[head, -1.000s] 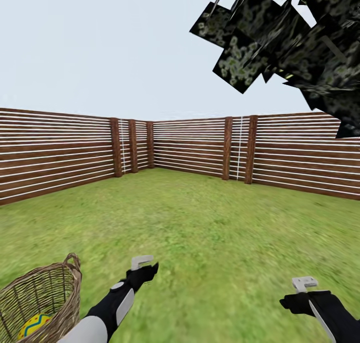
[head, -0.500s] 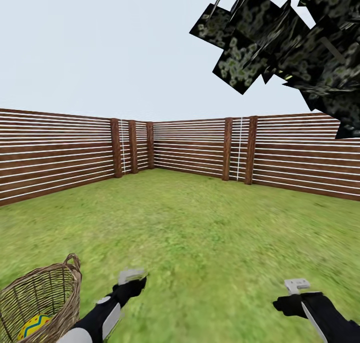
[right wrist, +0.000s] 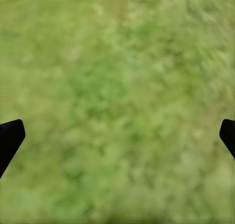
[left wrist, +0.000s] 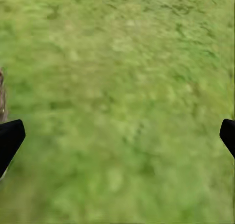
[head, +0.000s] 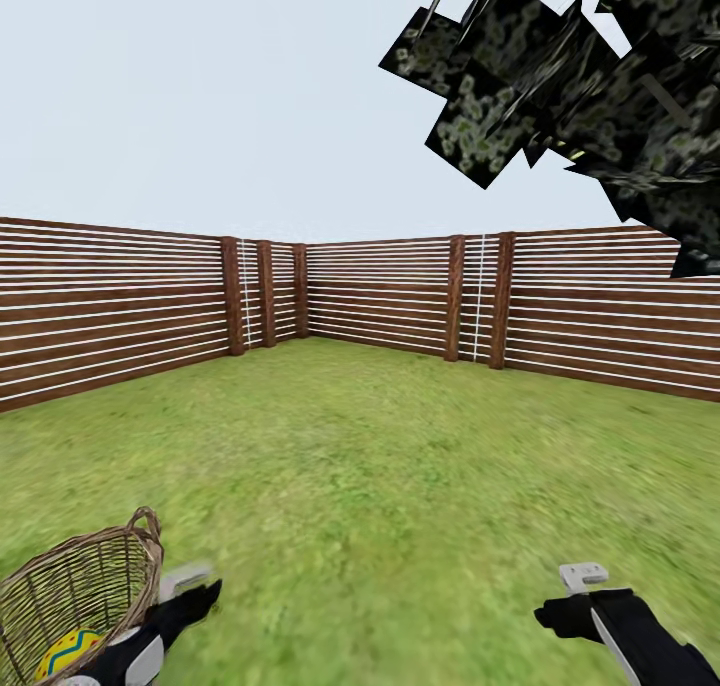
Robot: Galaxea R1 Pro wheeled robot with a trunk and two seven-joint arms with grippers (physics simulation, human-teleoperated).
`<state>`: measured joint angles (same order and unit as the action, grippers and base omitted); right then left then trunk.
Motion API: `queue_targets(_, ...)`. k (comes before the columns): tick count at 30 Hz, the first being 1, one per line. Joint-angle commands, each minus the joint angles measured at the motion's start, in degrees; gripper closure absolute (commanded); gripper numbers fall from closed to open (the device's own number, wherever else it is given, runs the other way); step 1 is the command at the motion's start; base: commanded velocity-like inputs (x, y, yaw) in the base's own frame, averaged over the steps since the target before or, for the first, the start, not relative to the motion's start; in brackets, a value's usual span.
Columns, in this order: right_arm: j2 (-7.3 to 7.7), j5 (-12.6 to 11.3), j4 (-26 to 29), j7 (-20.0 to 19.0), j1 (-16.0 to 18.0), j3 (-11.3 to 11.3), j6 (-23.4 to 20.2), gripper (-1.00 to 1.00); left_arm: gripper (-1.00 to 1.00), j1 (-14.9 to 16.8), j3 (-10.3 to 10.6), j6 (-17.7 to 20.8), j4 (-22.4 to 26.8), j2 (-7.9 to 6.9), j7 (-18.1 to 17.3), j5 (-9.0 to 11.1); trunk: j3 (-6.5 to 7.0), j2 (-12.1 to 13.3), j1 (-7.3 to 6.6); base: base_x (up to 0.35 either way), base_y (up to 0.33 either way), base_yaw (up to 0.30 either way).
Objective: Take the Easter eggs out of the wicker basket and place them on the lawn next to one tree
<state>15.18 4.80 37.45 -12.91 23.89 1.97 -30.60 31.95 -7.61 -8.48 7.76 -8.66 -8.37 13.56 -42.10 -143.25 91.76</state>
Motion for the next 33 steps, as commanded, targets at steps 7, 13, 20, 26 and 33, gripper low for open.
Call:
queue_targets(7, -0.07, 0.5, 0.0, -0.4, 0.0, 0.2, -0.2, -1.0, -1.0, 0.0, -0.5, -1.2, 13.2, -3.41, -9.8, 0.1, -0.07, 0.0, -0.01, 0.0, 0.0, 0.0)
queue_targets(13, 0.0, 0.4, -0.3, -0.3, 0.0, 0.3, -0.2, -1.0, -1.0, 0.0, -0.4, 3.1, 26.6, -4.71, -6.7, -0.1, -0.07, 0.0, -0.01, 0.066, -0.029, 0.0)
queue_targets(20, -0.01, 0.5, -0.5, -0.3, 0.0, 0.2, -0.1, -1.0, -1.0, 0.0, -0.2, 34.4, 34.6, -5.99, -17.7, -0.4, -0.07, 0.0, -0.01, 0.08, -0.048, 0.0)
queue_targets(26, -0.14, 0.5, -0.5, -0.4, 0.0, 0.1, -0.1, -1.0, -1.0, -1.9, -0.2, 47.4, 28.6, -11.5, -23.4, -1.3, -0.07, 0.0, -0.01, 0.003, -0.002, 0.0)
queue_targets(33, -0.79, 0.6, -0.6, -0.4, 0.0, 0.2, -0.2, -1.0, -1.0, -2.1, -0.3, 39.7, 20.7, -10.0, -5.3, -8.5, -0.07, 0.0, -0.01, 0.0, 0.0, 0.0)
